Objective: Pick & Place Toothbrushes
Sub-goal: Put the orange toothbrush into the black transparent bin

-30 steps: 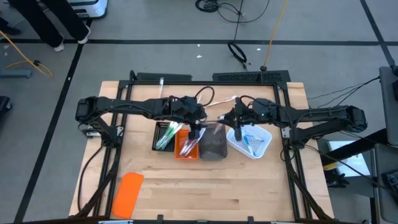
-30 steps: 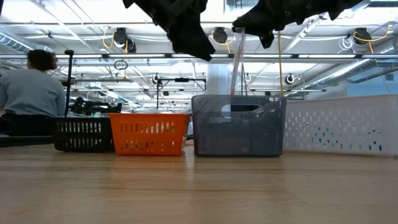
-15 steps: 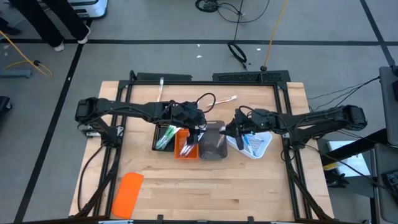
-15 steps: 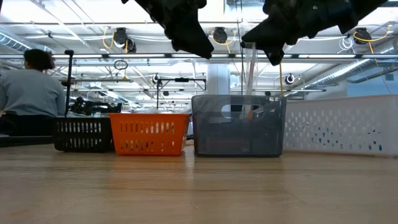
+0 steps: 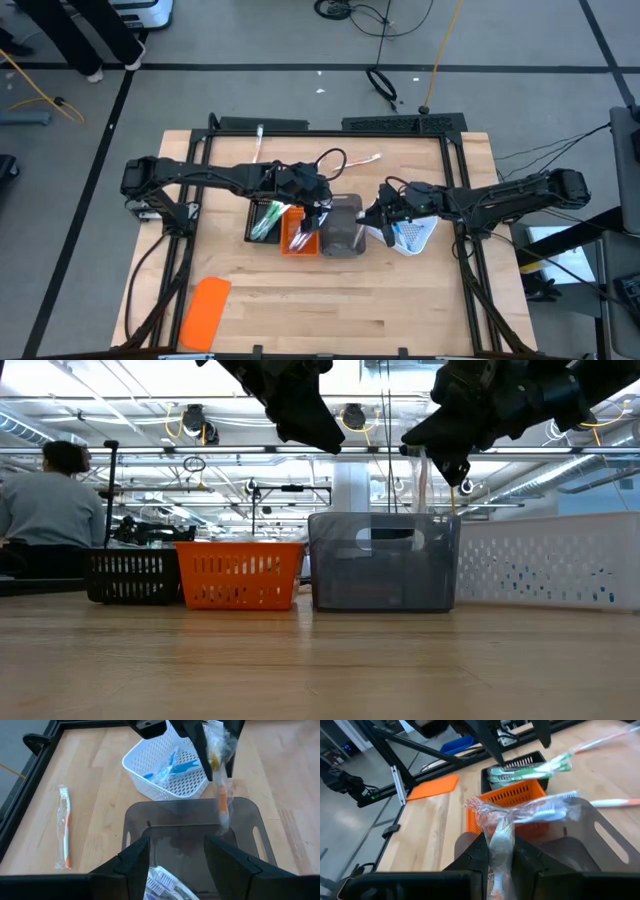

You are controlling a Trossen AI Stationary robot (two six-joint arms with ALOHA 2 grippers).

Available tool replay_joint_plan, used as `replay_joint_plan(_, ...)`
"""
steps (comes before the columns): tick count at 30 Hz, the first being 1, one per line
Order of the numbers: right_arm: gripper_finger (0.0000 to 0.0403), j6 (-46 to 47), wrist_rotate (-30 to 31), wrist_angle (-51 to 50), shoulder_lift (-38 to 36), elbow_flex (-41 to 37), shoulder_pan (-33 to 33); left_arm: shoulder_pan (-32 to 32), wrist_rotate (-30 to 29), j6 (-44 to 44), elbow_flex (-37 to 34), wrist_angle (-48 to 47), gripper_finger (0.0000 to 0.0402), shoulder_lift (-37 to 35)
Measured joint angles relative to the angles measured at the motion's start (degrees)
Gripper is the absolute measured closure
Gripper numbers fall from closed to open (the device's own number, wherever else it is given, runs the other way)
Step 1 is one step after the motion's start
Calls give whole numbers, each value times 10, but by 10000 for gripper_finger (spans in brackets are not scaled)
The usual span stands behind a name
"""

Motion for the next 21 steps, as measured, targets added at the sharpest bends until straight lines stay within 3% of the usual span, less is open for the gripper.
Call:
replay_joint_plan(8, 358, 2, -13, -8, 15, 0, 0, 0, 0, 1, 0, 0, 213, 0)
replay_joint_plan(14, 301, 0, -12, 20, 47, 0, -1, 1, 0, 1, 0, 0, 213, 0)
replay_joint_plan(21, 266, -20, -12, 38, 48, 0, -21, 1, 0, 0, 0, 2, 213, 0)
